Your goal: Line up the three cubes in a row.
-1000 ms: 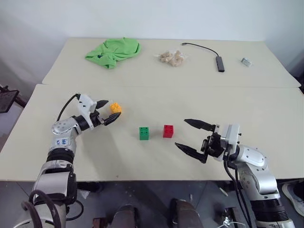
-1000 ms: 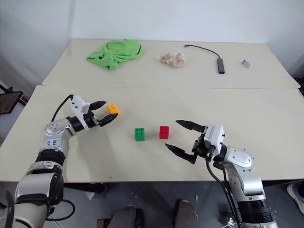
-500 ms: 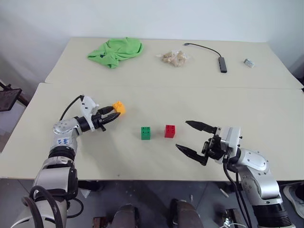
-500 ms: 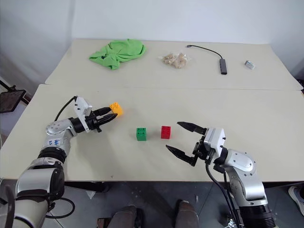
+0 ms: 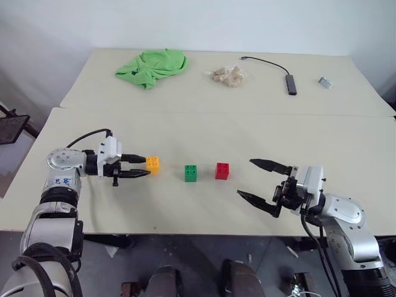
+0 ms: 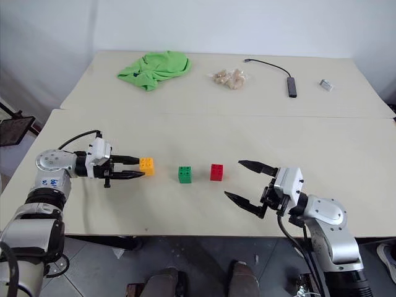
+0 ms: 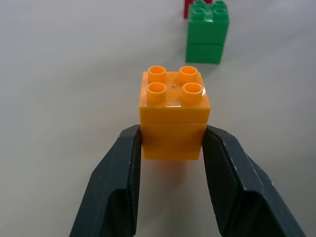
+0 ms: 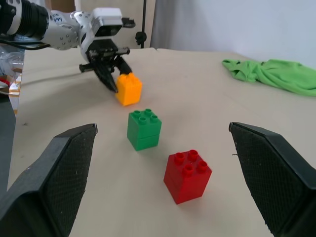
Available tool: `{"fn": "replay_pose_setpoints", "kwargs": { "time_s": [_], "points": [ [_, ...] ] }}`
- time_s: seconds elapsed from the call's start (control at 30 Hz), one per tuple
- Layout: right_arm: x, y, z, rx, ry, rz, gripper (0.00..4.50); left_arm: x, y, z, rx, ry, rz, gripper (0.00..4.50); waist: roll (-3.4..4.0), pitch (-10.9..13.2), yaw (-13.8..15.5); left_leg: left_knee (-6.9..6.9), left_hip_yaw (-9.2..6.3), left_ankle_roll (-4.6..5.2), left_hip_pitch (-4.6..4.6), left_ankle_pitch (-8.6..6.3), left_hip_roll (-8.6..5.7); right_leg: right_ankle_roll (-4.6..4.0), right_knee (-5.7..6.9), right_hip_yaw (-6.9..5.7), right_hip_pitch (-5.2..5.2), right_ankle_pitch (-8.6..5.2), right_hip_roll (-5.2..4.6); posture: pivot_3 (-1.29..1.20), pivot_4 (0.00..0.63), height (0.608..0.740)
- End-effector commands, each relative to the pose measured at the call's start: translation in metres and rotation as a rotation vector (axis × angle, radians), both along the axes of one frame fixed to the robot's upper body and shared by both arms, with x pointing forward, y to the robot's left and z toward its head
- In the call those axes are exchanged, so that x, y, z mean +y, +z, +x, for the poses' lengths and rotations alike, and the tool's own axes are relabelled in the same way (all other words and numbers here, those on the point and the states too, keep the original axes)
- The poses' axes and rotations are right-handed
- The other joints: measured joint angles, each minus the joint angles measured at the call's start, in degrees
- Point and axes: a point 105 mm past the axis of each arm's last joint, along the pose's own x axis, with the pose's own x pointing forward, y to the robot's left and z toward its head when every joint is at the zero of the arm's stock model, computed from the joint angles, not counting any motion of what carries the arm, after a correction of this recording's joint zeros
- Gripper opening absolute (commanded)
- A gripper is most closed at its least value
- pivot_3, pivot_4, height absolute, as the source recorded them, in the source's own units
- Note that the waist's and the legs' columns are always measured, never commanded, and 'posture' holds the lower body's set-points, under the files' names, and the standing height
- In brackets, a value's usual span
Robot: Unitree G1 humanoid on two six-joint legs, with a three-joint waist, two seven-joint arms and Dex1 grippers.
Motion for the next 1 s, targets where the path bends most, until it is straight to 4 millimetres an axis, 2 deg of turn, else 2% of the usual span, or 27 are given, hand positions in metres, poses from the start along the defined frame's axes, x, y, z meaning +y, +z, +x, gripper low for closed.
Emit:
{"fn": "replay_pose_setpoints", "kwargs": {
  "time_s": [0.03, 0.2, 0.27, 0.4, 0.47, 0.63, 0.7, 0.77, 0.93, 1.0],
  "points": [
    [-0.002, 0.01, -0.007, -0.023, 0.013, -0.004, 4.5, -0.003, -0.005, -0.011, 0.036, -0.116, 0.052, 1.45, 0.0, 0.0, -0.2, -0.02, 0.0, 0.0, 0.0, 0.0, 0.0, 0.0, 0.0, 0.0, 0.0, 0.0, 0.0, 0.0, 0.15, 0.74],
    [-0.003, 0.01, -0.007, -0.012, 0.023, -0.016, 4.5, -0.007, -0.01, -0.01, 0.056, -0.127, 0.075, 1.45, 0.0, 0.0, -0.1, 0.0, 0.02, 0.0, 0.02, 0.0, 0.0, 0.0, 0.01, 0.0, 0.01, 0.0, 0.0, 0.0, 0.15, 0.74],
    [-0.002, 0.01, -0.006, -0.005, 0.036, -0.02, 4.5, -0.006, -0.009, -0.007, 0.052, -0.099, 0.071, 2.18, 0.0, 0.0, -0.1, 0.0, 0.01, 0.0, 0.02, 0.0, 0.0, 0.0, 0.01, 0.0, 0.01, 0.0, 0.0, 0.0, 0.15, 0.74],
    [-0.003, 0.011, -0.002, 0.005, 0.062, -0.034, 4.5, 0.004, 0.003, -0.003, 0.008, -0.03, 0.026, 3.33, -0.03, 0.0, -0.3, -0.01, 0.02, 0.0, 0.0, 0.0, 0.0, 0.0, 0.01, 0.0, -0.02, 0.0, 0.0, 0.0, 0.15, 0.74],
    [-0.005, 0.011, 0.003, 0.011, 0.078, -0.058, 4.5, 0.017, 0.012, -0.003, -0.003, 0.029, -0.02, 3.96, -0.03, 0.0, -0.3, -0.02, 0.02, 0.0, 0.0, 0.0, 0.01, 0.0, 0.01, 0.0, -0.02, 0.0, 0.0, 0.0, 0.15, 0.74],
    [-0.012, 0.013, 0.017, 0.084, 0.13, -0.208, 4.5, 0.046, 0.034, -0.008, -0.052, 0.151, -0.099, 3.96, -0.03, 0.0, -1.0, -0.05, 0.02, 0.0, 0.01, 0.0, 0.02, 0.0, 0.03, 0.01, -0.06, 0.0, 0.0, 0.0, 0.15, 0.74],
    [-0.013, 0.023, 0.024, 0.079, 0.169, -0.256, 4.5, 0.055, 0.049, -0.017, -0.052, 0.154, -0.117, 3.96, -0.03, 0.0, -1.2, -0.05, 0.01, 0.0, 0.01, 0.0, 0.03, 0.0, 0.04, 0.01, -0.06, 0.0, 0.0, 0.0, 0.15, 0.74],
    [-0.013, 0.03, 0.028, 0.066, 0.201, -0.282, 4.5, 0.058, 0.058, -0.022, -0.088, 0.166, -0.108, 3.96, -0.03, 0.0, -1.5, -0.04, 0.0, 0.0, 0.0, 0.0, 0.04, 0.0, 0.07, 0.01, -0.07, 0.0, 0.0, 0.0, 0.15, 0.74],
    [-0.014, 0.026, 0.034, 0.04, 0.221, -0.309, 4.5, 0.056, 0.066, -0.024, -0.091, 0.198, -0.154, 3.96, -0.04, 0.0, -0.8, -0.02, -0.06, 0.0, -0.01, 0.0, 0.03, 0.0, 0.08, -0.03, -0.03, 0.0, 0.0, 0.0, 0.15, 0.74],
    [-0.012, 0.026, 0.036, 0.014, 0.215, -0.292, 4.5, 0.055, 0.063, -0.026, -0.1, 0.207, -0.143, 3.96, -0.04, 0.0, -0.7, -0.02, -0.03, 0.0, -0.02, 0.0, 0.03, 0.0, 0.07, -0.02, -0.05, 0.0, -0.01, 0.0, 0.15, 0.74]
  ]
}}
